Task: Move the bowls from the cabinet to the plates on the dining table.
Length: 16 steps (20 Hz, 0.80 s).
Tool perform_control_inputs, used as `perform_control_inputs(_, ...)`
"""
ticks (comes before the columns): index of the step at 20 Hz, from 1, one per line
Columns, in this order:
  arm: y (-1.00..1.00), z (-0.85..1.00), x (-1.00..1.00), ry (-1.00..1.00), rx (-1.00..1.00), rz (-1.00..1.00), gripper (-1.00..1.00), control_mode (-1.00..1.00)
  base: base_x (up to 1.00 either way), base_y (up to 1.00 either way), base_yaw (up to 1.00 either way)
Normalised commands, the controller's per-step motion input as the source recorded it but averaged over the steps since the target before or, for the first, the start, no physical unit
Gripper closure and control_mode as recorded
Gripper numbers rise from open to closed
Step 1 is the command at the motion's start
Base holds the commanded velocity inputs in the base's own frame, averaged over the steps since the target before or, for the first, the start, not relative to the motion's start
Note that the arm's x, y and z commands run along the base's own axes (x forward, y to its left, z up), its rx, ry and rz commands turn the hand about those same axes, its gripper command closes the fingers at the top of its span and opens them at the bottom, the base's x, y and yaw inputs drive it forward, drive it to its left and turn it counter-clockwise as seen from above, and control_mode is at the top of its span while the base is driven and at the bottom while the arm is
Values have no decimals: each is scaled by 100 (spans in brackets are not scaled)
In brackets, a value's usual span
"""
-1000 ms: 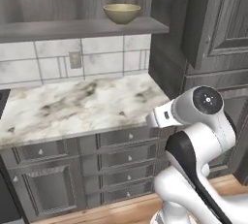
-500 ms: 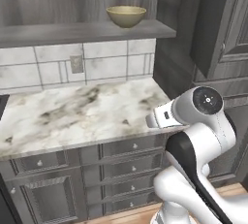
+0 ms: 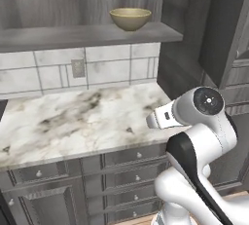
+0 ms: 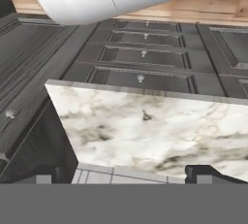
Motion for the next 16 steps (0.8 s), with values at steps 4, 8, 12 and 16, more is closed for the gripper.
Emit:
perform_control_inputs(4, 0, 0, 0, 0, 0, 0, -100, 100, 46, -23, 0)
perform_control_inputs(8, 0, 0, 0, 0, 0, 0, -100, 100, 39, -21, 0)
perform_control_inputs(12, 0, 0, 0, 0, 0, 0, -100, 100, 35, -19, 0)
perform_control_inputs(16, 0, 0, 0, 0, 0, 0, -100, 100, 22, -10, 1)
